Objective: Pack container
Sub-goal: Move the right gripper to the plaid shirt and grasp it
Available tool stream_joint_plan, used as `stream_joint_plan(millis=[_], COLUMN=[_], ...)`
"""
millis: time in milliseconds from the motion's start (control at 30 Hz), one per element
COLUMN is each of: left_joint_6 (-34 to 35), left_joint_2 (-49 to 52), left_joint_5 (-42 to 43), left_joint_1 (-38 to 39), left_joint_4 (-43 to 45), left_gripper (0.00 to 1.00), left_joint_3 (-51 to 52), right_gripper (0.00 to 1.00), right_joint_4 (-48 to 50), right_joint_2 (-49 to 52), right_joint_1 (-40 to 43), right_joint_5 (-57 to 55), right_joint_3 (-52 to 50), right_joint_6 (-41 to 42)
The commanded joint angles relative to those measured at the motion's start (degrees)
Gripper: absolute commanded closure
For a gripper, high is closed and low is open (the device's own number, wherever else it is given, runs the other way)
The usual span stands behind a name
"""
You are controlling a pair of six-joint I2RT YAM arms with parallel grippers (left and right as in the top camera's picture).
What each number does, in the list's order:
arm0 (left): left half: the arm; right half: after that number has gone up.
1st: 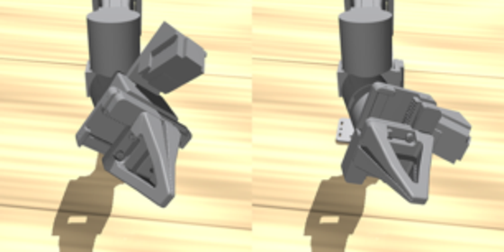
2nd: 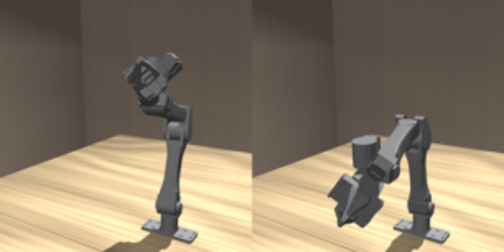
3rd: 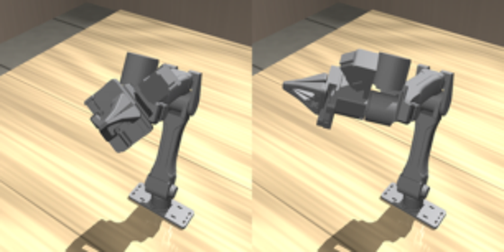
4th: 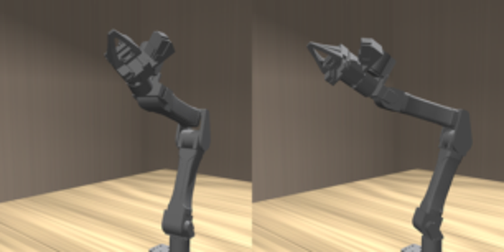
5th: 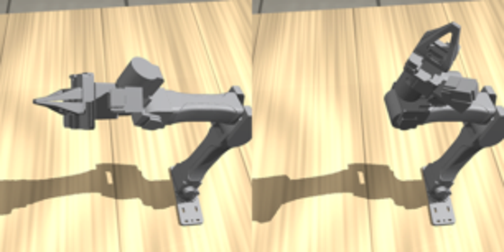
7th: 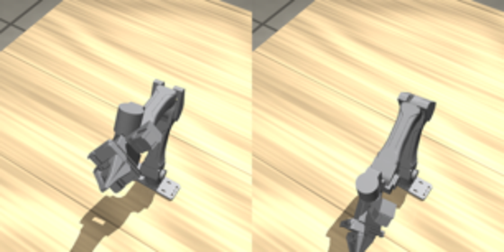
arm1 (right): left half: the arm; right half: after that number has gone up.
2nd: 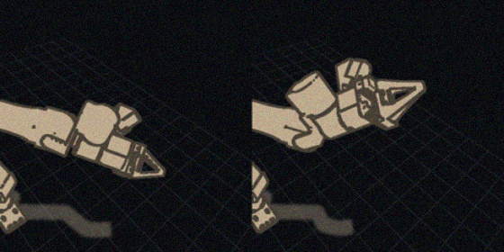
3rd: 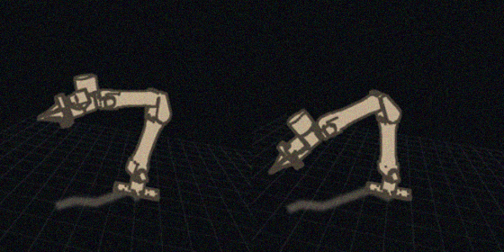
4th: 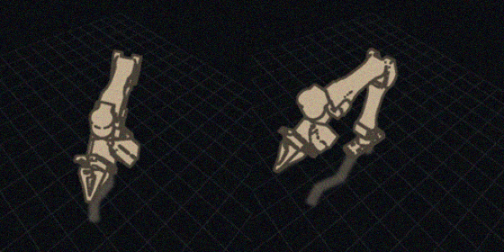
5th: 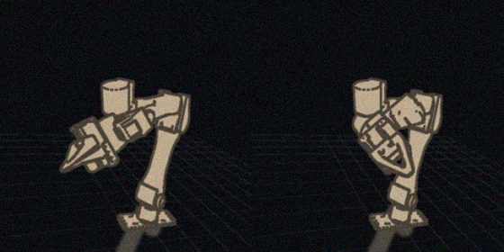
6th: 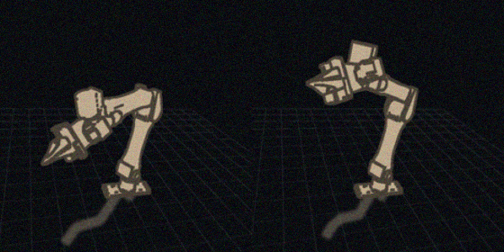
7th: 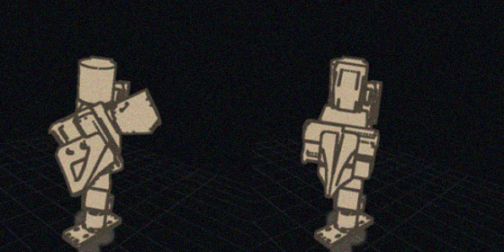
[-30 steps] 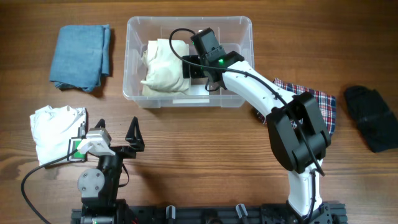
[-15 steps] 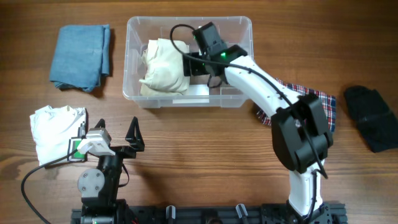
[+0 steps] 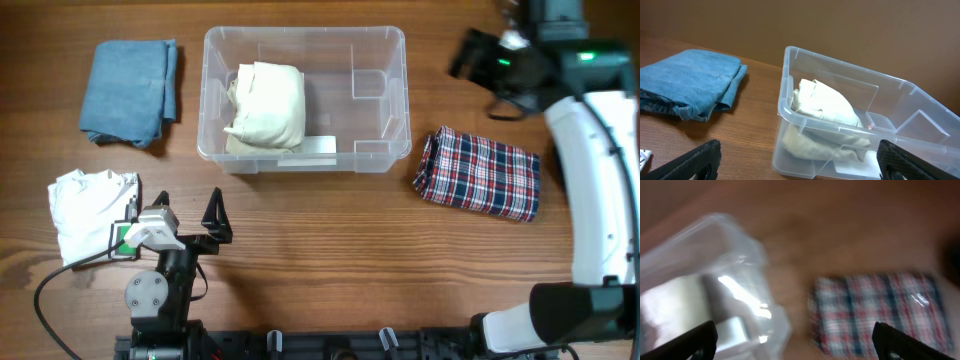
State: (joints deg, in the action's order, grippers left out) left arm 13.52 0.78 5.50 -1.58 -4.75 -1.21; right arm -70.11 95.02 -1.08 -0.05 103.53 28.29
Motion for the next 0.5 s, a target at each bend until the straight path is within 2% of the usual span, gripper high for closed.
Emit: stream_joint_plan(millis=[0, 233, 467], left_joint_6=[-1.1, -1.1, -1.1], left_joint_2=[-0.4, -0.4, -0.4], left_joint_5=[0.0, 0.0, 0.0], left_joint_1=[-0.3, -0.3, -0.3], left_joint_4=[0.0, 0.0, 0.0], left_gripper=[0.0, 0.0, 0.0], left_joint_3=[0.5, 0.5, 0.5], right_gripper=[0.0, 0.0, 0.0], right_joint_4=[-3.5, 1.1, 12.3], right_joint_2=[0.4, 0.4, 0.4], right_joint_1=[6.5, 14.2, 21.7], right_joint_5=[0.3, 3.6, 4.4], right_joint_3=[-3.8, -18.1, -32.5], right_joint_6=[5.0, 4.5, -1.6])
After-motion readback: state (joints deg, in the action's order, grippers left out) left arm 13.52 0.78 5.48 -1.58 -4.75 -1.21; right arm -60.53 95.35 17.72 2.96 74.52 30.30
